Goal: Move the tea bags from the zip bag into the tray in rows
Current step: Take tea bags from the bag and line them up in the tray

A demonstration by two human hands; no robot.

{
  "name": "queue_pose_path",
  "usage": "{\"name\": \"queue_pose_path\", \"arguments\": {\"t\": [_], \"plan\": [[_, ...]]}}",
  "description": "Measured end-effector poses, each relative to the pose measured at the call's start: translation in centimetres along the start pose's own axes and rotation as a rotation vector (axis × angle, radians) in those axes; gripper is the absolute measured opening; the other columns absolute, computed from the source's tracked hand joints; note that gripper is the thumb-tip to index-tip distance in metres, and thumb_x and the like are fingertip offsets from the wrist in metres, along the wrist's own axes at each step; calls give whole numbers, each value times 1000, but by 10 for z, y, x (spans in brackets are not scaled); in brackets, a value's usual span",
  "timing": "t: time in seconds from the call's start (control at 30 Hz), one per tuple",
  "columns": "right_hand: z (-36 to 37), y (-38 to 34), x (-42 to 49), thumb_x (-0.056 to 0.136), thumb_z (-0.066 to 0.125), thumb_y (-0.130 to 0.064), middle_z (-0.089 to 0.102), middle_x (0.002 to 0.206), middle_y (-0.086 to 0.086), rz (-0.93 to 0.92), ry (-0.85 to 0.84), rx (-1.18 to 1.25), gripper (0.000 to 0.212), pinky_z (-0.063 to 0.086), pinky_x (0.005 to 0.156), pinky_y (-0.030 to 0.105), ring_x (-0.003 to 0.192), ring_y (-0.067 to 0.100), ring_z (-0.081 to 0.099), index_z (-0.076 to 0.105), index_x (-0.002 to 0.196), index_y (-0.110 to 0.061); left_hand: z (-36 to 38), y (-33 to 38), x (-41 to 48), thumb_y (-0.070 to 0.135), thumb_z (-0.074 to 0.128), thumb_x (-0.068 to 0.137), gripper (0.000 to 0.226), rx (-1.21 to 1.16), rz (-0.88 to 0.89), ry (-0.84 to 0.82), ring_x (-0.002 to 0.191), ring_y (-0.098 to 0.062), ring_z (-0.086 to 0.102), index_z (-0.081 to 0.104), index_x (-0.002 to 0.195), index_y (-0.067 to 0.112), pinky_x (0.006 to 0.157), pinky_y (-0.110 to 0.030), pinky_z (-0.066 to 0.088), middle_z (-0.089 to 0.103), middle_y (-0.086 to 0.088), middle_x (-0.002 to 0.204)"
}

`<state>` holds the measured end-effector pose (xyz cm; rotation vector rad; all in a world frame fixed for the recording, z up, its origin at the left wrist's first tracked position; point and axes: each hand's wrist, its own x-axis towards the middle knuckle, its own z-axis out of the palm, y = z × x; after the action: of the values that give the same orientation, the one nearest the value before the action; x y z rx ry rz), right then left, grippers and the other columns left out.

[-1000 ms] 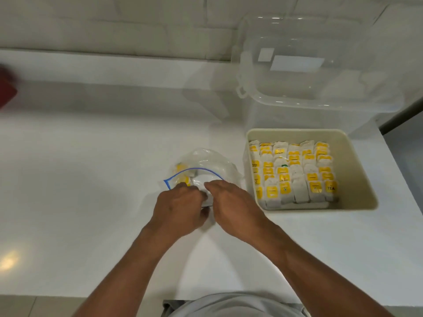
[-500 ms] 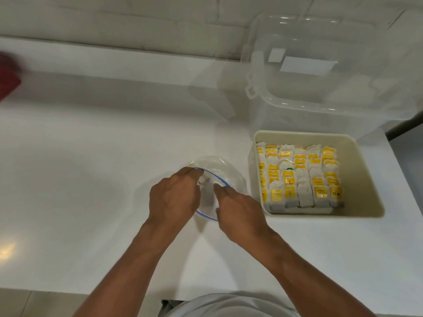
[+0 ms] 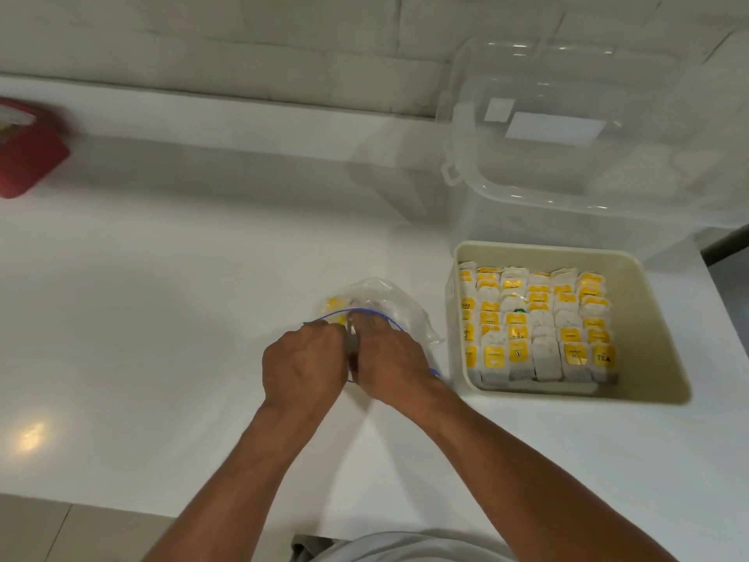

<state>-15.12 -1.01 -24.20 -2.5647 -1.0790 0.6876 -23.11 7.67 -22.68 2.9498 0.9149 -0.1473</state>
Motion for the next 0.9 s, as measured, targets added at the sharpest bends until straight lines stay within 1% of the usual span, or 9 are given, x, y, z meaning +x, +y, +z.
{"name": "queue_pose_path", "arguments": {"t": [0.03, 0.13, 0.2, 0.3, 0.4, 0.5, 0.57, 0.73, 0.9], "plan": [[0, 1, 1, 93, 55, -26, 56, 132, 3, 12, 20, -21, 46, 48, 87, 38, 115, 28, 58, 43, 136, -19, -1, 3, 1, 12, 84, 48, 28, 39, -4, 6, 38, -20, 52, 58, 51, 21, 46, -18, 22, 54, 5, 50], [-2, -3, -2, 94, 53, -21, 61, 120, 5, 17, 89, -107, 27, 47, 75, 34, 103, 27, 63, 54, 120, -15, 0, 12, -3, 12, 69, 74, 13, 36, 28, 3, 60, -21, 66, 63, 71, 22, 49, -24, 28, 61, 3, 75], [-4, -2, -6, 96, 49, -14, 61, 119, 7, -4, 91, -165, 22, 49, 76, 35, 100, 29, 65, 58, 116, -13, 4, 14, -1, 12, 58, 83, 13, 40, -15, 46, 68, -19, 66, 62, 82, 24, 50, -25, 29, 58, 4, 87], [-8, 1, -16, 96, 45, -9, 65, 111, 10, -33, 133, -133, 22, 49, 75, 37, 95, 33, 66, 59, 113, -11, 4, 13, 3, 14, 76, 63, 19, 32, -24, 33, 39, -19, 41, 59, 60, 22, 46, -17, 8, 47, 4, 64], [-17, 0, -31, 97, 48, -19, 69, 100, 8, -44, 296, -33, 18, 45, 68, 34, 87, 33, 67, 61, 108, -15, 11, 10, 11, 12, 85, 45, 36, 34, -4, 123, 36, -17, 21, 50, 46, 18, 52, -12, 4, 45, 1, 53], [-28, 2, -46, 95, 54, -28, 70, 92, 2, -38, 449, 145, 14, 46, 70, 32, 83, 24, 66, 66, 97, -20, 10, 11, 14, 16, 81, 58, 32, 105, -8, 15, 36, -20, 36, 49, 56, 21, 46, -17, 11, 46, 3, 57], [-37, 8, -50, 95, 56, -27, 70, 88, 0, -19, 487, 215, 13, 49, 71, 32, 80, 21, 65, 67, 95, -21, 12, 10, 15, 15, 82, 54, 28, 120, -4, 22, 35, -21, 47, 55, 56, 22, 45, -19, 16, 51, 4, 54], [-45, 23, -45, 99, 50, -32, 74, 90, -2, 73, 328, 148, 18, 49, 76, 32, 86, 22, 66, 65, 103, -23, 17, 13, 18, 6, 78, 53, 32, 159, 9, 107, 34, -21, 49, 50, 50, 21, 47, -18, 19, 51, 5, 48], [-61, 20, -50, 93, 56, -36, 74, 90, -6, 68, 290, 212, 16, 51, 75, 32, 83, 18, 66, 67, 97, -26, 17, 9, 18, 14, 87, 49, 26, 44, 7, 211, 29, -23, 44, 63, 57, 20, 48, -16, 19, 48, 2, 41]]}}
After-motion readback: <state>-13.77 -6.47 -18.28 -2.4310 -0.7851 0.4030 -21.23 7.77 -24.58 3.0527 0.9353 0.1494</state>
